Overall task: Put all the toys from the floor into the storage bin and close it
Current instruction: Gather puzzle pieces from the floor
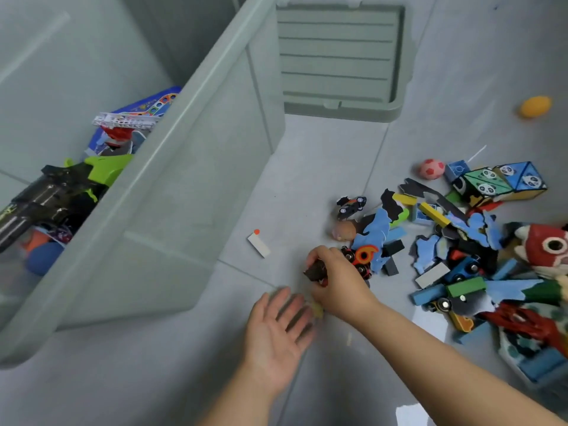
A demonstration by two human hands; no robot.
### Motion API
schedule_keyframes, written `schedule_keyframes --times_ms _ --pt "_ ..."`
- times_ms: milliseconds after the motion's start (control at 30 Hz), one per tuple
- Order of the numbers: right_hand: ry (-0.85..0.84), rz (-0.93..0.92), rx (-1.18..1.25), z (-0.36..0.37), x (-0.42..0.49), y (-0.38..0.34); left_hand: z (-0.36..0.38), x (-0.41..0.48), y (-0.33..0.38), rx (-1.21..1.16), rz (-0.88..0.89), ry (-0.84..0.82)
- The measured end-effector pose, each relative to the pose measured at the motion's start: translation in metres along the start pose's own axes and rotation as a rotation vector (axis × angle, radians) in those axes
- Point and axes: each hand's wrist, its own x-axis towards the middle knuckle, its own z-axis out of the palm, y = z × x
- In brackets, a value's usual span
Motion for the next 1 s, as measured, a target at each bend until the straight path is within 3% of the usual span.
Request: schedule_keyframes --times_ms 133,233,367,467,600,733,900,1000 --pt "-0.03 -0.221 -0.015 -0.011 -0.049 -0.035 0.007 0.004 -0.002 -0.039 -0.07 -0.285" --pt "-0.037 -0.253 -0.119 -0.008 -0.078 -0.039 0.01 0.002 -0.001 -0.05 -0.047 -0.406" --pt "0.256 -0.044 -0.164 -0.011 -0.083 -0.01 0.001 0.003 0.002 -0.119 -0.06 -0.278" --pt "0.133 0.16 -0.425 -0.012 -0.061 0.015 -0.008 0.002 0.011 -0.164 -0.026 -0.214" --pt "0.021 0.136 -0.635 0.002 -0.038 0.023 -0.015 -0.005 0.026 -0.185 0.02 -0.235" --pt "0.144 0.102 -0.536 0.007 -0.04 0.03 -0.015 -0.007 0.029 -0.203 0.04 -0.243" --pt "0.286 0.236 -0.376 0.003 -0.053 0.039 -0.012 -0.004 0.018 -0.183 0.005 -0.209" --pt "0.365 0.446 -0.019 -0.009 -0.063 0.035 -0.007 -0.002 0.011 -0.156 -0.01 -0.195"
